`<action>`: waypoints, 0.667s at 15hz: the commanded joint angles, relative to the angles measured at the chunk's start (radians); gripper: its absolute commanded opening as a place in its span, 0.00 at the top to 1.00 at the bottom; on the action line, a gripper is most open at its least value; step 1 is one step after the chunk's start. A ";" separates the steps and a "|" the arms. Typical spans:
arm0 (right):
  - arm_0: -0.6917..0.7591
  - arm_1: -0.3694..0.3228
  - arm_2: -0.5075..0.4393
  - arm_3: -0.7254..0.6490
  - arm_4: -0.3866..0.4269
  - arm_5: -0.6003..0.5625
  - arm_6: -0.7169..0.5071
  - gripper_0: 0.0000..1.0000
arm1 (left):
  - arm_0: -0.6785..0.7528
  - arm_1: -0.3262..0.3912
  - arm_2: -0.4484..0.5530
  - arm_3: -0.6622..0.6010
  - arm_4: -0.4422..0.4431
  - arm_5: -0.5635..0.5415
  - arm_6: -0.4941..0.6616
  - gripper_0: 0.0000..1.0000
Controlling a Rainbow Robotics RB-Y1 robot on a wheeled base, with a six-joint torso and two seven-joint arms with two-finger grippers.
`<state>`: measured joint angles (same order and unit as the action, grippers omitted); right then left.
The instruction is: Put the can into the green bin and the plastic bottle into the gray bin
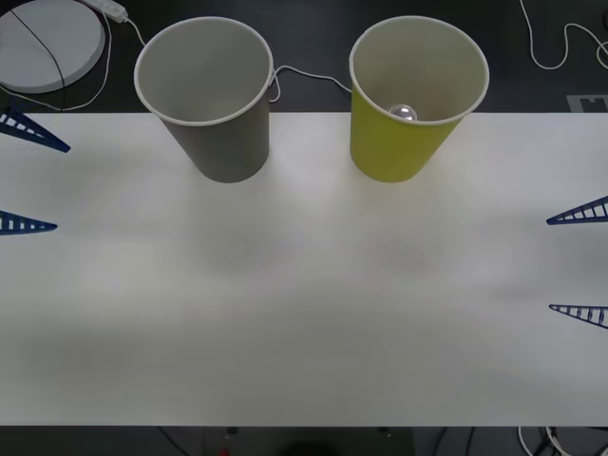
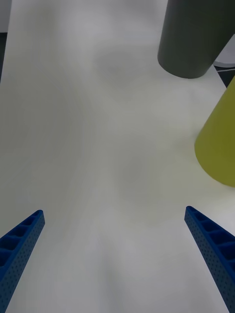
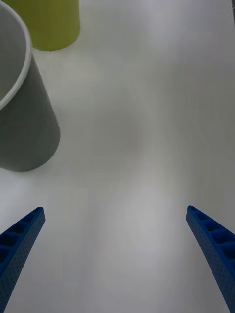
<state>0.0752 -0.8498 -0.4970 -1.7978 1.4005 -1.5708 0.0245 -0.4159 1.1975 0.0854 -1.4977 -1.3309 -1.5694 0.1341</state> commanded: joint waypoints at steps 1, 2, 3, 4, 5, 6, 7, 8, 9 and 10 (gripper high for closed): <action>0.000 0.000 0.000 0.000 0.000 0.000 0.000 0.00 | 0.098 -0.047 0.073 0.001 -0.001 -0.001 -0.102 0.00; 0.000 0.000 0.000 0.000 0.000 0.000 0.000 0.00 | 0.118 -0.055 0.082 0.001 -0.004 -0.001 -0.136 0.00; 0.000 0.000 0.000 0.000 0.000 0.000 0.000 0.00 | 0.141 -0.062 0.086 0.001 -0.013 -0.001 -0.186 0.00; 0.000 0.000 0.000 0.000 0.000 0.000 0.000 0.00 | 0.158 -0.065 0.088 0.001 -0.014 -0.001 -0.225 0.00; 0.000 0.000 0.000 0.000 0.000 0.000 0.000 0.00 | 0.170 -0.065 0.086 0.002 -0.013 -0.001 -0.257 0.00; 0.000 0.000 0.000 0.000 0.000 0.000 0.000 0.00 | 0.186 -0.065 0.088 0.001 -0.014 -0.001 -0.294 0.00; 0.000 0.000 0.000 0.000 0.000 0.000 0.000 0.00 | 0.193 -0.072 0.088 0.001 -0.014 -0.001 -0.320 0.00; 0.000 0.000 0.000 0.000 0.000 0.000 0.000 0.00 | 0.201 -0.082 0.086 0.001 -0.016 -0.001 -0.346 0.00; 0.000 0.000 0.000 0.000 0.000 0.000 0.000 0.00 | 0.203 -0.095 0.088 0.001 -0.024 -0.001 -0.349 0.00; 0.000 0.000 0.000 0.000 0.000 0.000 0.000 0.00 | 0.203 -0.118 0.088 0.001 -0.034 -0.001 -0.350 0.00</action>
<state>0.0752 -0.8498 -0.4970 -1.7978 1.4005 -1.5708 0.0246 -0.2135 1.0954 0.1733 -1.4972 -1.3573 -1.5710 -0.2145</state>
